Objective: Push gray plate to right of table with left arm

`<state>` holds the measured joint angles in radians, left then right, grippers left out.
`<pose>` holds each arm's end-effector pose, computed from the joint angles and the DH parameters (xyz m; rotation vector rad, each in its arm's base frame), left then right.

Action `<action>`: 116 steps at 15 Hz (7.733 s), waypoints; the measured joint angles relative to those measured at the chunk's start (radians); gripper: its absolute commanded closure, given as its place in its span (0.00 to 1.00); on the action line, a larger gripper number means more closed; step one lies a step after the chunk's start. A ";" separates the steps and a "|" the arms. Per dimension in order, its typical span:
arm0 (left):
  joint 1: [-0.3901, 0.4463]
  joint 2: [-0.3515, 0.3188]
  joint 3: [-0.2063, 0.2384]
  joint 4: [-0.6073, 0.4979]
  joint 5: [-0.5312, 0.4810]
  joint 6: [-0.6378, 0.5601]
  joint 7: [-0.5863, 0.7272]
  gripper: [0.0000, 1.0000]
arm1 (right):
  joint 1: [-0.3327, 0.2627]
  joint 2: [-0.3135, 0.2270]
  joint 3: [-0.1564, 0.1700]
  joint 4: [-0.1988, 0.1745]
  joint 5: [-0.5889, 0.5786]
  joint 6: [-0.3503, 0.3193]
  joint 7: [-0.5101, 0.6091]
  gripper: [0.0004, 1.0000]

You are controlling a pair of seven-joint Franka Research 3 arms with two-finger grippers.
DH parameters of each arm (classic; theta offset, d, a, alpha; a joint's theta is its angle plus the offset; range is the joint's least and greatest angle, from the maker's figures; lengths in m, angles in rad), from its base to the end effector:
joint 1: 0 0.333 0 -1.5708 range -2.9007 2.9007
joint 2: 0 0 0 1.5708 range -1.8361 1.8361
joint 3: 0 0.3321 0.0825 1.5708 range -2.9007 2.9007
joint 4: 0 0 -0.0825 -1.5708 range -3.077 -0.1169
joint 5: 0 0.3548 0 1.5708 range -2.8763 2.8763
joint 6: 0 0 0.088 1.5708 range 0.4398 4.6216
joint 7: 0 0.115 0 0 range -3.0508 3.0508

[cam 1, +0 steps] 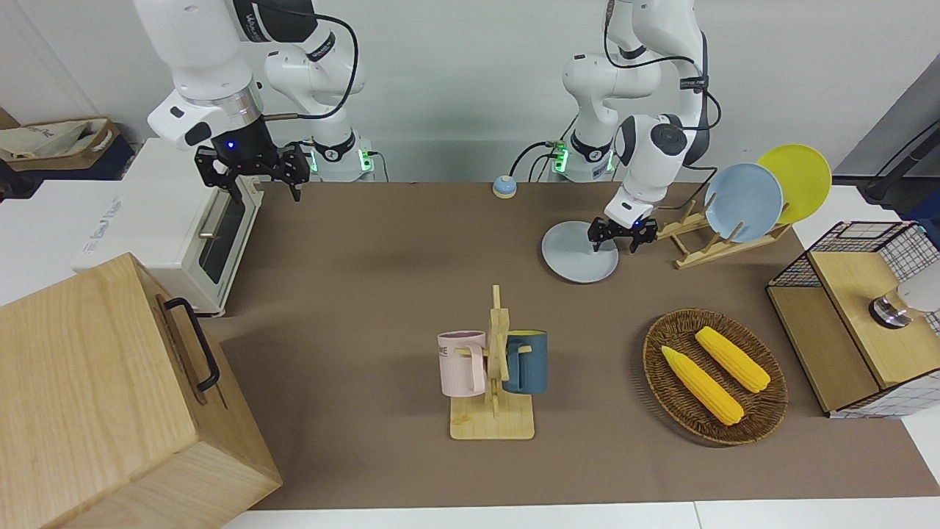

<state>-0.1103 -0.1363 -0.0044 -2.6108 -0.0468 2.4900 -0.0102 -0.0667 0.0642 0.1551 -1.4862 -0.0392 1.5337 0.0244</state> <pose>0.4080 -0.0470 0.3319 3.1108 -0.1050 0.0214 0.5411 0.0402 0.6328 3.1099 0.0974 -0.0222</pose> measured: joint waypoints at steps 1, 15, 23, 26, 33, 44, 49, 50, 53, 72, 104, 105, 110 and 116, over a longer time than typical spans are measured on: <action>0.000 0.001 0.000 0.000 0.000 0.001 0.000 0.60 | 0.000 0.000 0.000 0.000 0.000 0.000 0.000 0.02; -0.006 0.001 0.002 0.000 -0.006 0.011 -0.004 1.00 | 0.000 0.000 0.000 0.000 0.000 0.000 0.000 0.02; -0.152 0.020 0.005 0.016 -0.005 0.034 -0.191 1.00 | 0.000 0.000 0.000 0.000 0.000 0.000 0.000 0.02; -0.219 0.039 0.006 0.034 -0.005 0.045 -0.275 1.00 | 0.000 0.000 0.000 0.000 0.000 0.000 0.000 0.02; -0.377 0.105 0.004 0.105 -0.005 0.065 -0.470 1.00 | 0.000 0.000 0.000 0.000 0.000 0.000 0.000 0.02; -0.452 0.238 -0.124 0.261 -0.005 0.086 -0.789 1.00 | 0.000 0.000 0.000 0.000 0.000 0.000 0.000 0.02; -0.517 0.316 -0.146 0.357 -0.004 0.094 -0.930 1.00 | 0.000 0.000 0.000 0.000 0.000 0.000 0.000 0.02; -0.531 0.330 -0.146 0.375 -0.004 0.094 -0.951 1.00 | 0.000 0.000 0.000 0.000 0.000 0.000 0.000 0.02; -0.569 0.376 -0.147 0.435 -0.003 0.094 -1.007 1.00 | 0.000 0.000 0.000 0.000 0.000 0.000 0.000 0.02; -0.633 0.521 -0.152 0.621 0.064 0.090 -1.151 0.01 | 0.000 0.000 0.000 0.000 0.000 0.000 0.000 0.02; -0.088 0.099 -0.120 0.630 -0.035 -0.684 -0.256 0.00 | 0.000 0.000 0.000 0.000 0.000 0.000 0.000 0.02; -0.067 0.082 -0.120 0.635 -0.022 -0.704 -0.229 0.00 | 0.000 0.000 0.000 0.000 0.000 0.000 0.000 0.02; 0.073 0.015 -0.117 0.689 -0.009 -0.808 -0.081 0.00 | 0.000 0.000 0.000 0.000 0.000 0.000 0.000 0.02; 0.132 -0.020 -0.078 0.751 0.023 -0.858 -0.035 0.00 | 0.000 0.000 0.000 0.000 0.000 0.000 0.000 0.02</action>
<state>0.0218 -0.1568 -0.0819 -1.8594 -0.0233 1.6320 -0.0457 -0.0667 0.0641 0.1551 -1.4862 -0.0392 1.5337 0.0244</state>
